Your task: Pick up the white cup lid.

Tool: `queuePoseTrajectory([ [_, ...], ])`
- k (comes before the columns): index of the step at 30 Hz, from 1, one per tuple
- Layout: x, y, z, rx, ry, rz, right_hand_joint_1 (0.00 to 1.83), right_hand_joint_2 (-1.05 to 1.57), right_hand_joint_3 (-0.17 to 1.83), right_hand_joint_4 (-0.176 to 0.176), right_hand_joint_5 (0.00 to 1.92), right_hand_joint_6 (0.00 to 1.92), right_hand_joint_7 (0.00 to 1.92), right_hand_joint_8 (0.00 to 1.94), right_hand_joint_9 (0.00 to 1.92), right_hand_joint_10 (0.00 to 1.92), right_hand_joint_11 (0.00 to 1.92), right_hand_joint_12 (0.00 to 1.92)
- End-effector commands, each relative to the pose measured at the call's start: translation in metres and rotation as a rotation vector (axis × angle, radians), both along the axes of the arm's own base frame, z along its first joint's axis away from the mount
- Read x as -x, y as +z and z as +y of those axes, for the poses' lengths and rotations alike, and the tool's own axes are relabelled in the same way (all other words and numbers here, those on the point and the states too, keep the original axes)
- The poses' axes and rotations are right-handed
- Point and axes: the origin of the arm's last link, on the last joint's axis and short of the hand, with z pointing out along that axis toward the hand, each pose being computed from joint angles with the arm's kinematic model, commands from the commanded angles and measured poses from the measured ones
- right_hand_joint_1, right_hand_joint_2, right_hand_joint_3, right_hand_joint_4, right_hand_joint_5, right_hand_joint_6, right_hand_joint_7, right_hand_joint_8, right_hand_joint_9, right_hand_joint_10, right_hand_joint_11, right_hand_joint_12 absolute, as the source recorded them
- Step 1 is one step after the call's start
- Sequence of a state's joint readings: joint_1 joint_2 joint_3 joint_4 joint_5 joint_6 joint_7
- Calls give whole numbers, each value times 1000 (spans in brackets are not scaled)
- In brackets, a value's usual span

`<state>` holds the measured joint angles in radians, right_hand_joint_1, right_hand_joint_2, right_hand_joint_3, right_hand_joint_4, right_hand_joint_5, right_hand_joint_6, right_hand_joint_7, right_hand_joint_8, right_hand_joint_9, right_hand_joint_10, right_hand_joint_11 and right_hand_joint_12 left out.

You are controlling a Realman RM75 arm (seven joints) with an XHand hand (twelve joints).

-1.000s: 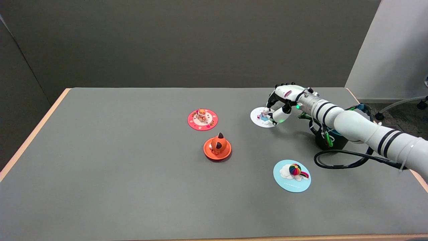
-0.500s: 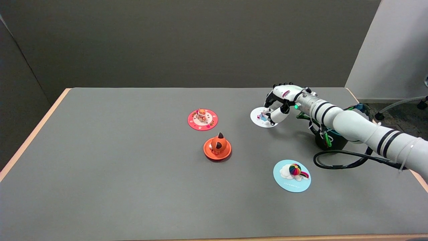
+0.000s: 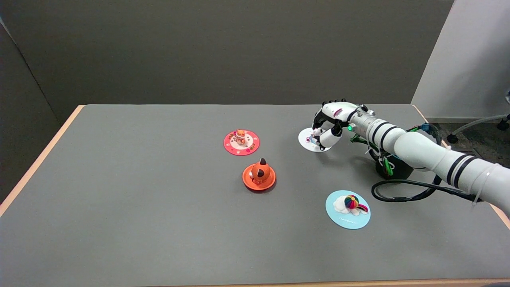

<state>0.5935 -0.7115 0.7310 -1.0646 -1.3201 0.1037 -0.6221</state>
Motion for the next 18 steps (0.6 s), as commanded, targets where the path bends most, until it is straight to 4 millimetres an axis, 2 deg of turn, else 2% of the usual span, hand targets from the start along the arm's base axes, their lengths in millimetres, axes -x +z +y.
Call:
queuePoseTrajectory([
  [1, 5, -1, -1, 2, -9, 5, 885, 614, 882, -90, 810, 480, 719, 346, 574, 176, 334, 198],
  [7, 6, 0, 0, 5, -10, 5, 878, 667, 814, -55, 792, 582, 708, 367, 567, 199, 337, 198],
  [8, 5, 0, -1, 6, -10, 4, 959, 1125, 243, 63, 742, 1372, 685, 434, 577, 182, 322, 228],
  [10, 5, 0, -1, 7, -9, 3, 932, 1140, 246, 87, 713, 1415, 678, 452, 577, 180, 322, 226],
  [11, -30, 7, -12, -16, 84, 137, 907, 1154, 254, 106, 684, 1457, 670, 469, 576, 183, 321, 230],
  [12, -23, 6, -10, -11, 67, 110, 899, 1158, 257, 111, 674, 1470, 666, 474, 576, 184, 320, 232],
  [13, 5, 1, -1, 9, -8, 2, 894, 1161, 260, 113, 668, 1479, 661, 480, 577, 185, 319, 233],
  [18, 5, 0, -1, 7, -9, 2, 892, 1161, 254, 116, 671, 1476, 651, 482, 591, 184, 328, 224],
])
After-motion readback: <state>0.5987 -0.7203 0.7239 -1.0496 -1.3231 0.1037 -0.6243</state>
